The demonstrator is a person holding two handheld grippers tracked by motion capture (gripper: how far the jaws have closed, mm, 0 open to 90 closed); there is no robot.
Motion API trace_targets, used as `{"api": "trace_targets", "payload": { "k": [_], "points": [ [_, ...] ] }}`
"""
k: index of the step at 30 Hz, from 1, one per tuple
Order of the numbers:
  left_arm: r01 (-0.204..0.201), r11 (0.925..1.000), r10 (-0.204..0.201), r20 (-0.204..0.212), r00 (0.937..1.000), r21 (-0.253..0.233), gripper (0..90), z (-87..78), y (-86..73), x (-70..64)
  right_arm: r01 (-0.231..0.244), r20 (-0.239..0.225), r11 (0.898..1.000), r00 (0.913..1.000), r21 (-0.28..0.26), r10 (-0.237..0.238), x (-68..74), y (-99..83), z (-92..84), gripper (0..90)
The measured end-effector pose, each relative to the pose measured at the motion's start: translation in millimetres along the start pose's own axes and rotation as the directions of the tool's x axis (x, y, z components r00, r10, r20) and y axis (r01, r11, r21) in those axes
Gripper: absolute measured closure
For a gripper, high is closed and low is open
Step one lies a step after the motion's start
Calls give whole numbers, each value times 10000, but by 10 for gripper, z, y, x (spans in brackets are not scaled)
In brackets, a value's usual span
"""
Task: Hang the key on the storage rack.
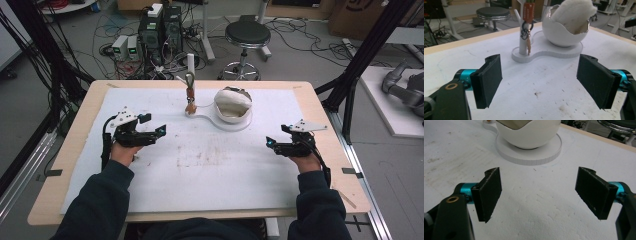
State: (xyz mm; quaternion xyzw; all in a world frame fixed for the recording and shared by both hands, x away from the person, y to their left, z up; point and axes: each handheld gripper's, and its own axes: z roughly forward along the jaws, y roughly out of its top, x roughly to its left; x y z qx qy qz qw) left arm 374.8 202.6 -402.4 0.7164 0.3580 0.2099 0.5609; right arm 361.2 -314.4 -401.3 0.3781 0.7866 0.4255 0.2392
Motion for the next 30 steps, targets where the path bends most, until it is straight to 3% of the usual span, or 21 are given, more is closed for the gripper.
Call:
{"api": "trace_targets", "payload": {
  "k": [8,15,30],
  "points": [
    [-147,9999,147,363,9992,0,215,14,-17,-17,6,78,10000,10000,70,-6,14,4,-11,217],
    [31,9996,-26,157,9999,-298,231,-56,-62,2,36,117,10000,9999,56,-36,44,21,-10,217],
    [208,9994,-210,-56,9998,-278,231,-78,-74,38,-7,42,10000,10000,74,7,26,16,6,217]
  ]
}}
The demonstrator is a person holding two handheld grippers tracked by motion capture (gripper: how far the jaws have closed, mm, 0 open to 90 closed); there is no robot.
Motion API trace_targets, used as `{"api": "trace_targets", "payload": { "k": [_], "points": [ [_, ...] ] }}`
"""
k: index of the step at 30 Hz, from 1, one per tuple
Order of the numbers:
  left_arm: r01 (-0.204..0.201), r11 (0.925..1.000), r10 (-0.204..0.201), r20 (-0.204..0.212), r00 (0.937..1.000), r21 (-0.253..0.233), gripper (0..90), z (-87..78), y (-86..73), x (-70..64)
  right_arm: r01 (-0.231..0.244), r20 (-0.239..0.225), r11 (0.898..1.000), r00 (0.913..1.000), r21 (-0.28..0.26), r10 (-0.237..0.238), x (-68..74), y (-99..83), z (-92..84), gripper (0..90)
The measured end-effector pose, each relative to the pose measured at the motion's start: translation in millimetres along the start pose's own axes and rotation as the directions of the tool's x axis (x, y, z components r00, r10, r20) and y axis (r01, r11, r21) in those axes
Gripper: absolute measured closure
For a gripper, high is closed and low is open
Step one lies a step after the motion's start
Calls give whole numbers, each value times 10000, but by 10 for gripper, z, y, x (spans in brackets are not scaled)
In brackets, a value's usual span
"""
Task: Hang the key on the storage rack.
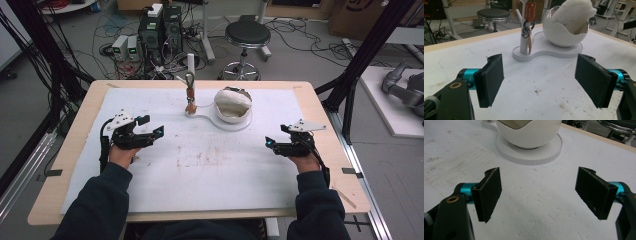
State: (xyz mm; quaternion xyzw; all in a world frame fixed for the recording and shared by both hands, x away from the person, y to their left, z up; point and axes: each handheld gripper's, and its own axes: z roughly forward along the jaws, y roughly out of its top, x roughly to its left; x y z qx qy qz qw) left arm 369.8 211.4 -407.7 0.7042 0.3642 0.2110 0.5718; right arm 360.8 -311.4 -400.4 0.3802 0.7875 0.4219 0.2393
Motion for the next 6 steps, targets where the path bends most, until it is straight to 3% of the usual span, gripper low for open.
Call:
{"api": "trace_targets", "payload": {
  "k": [6],
  "points": [
    [33,10000,-34,18,10000,35,231,13,-7,2,-53,-73,10000,10000,-16,53,-19,-3,4,217]
  ]
}}
